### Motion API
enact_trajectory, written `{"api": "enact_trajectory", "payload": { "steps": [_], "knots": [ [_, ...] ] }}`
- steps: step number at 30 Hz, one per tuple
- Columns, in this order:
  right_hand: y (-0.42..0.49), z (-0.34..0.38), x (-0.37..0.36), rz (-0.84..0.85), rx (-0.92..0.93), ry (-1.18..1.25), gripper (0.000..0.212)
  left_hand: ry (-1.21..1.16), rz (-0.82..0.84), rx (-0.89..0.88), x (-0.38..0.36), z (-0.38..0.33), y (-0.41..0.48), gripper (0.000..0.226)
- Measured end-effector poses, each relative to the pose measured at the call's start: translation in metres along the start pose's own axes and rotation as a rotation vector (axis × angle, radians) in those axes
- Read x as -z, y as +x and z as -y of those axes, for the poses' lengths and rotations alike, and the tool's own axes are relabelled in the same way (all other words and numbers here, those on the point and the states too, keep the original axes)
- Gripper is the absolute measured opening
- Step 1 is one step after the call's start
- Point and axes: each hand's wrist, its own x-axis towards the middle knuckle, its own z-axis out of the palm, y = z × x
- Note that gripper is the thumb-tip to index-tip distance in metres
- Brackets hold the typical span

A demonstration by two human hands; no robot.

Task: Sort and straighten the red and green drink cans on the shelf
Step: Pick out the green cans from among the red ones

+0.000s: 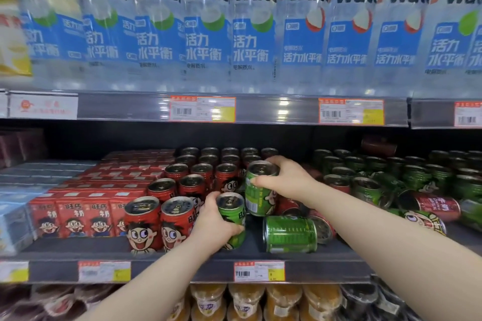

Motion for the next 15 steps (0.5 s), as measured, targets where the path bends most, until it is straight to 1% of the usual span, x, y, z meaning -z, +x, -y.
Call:
{"api": "enact_trajectory", "payload": {
  "steps": [3,6,8,10,12,15],
  "knots": [
    [0.000,0.003,-0.004,-0.002,-0.013,0.014,0.065,-0.008,0.025,-0.024,0.003,0.000,-0.002,0.105],
    [-0.003,0.002,-0.009,-0.023,-0.020,0.007,0.062,0.001,0.043,-0.086,0.007,-0.002,-0.004,0.107],
    [-0.006,0.004,-0.010,-0.040,-0.005,0.025,0.060,0.034,0.050,-0.139,0.010,-0.003,-0.003,0.104],
    [-0.010,0.006,-0.007,-0.071,-0.001,0.044,0.057,0.069,0.058,-0.160,0.012,-0.004,-0.001,0.096],
    [-0.015,0.007,-0.001,-0.113,-0.003,0.044,0.057,0.069,0.038,-0.149,0.012,-0.006,-0.003,0.092],
    [-0.026,0.006,0.012,-0.187,-0.003,0.012,0.057,-0.041,-0.040,-0.140,0.010,-0.010,0.003,0.104]
  ]
}}
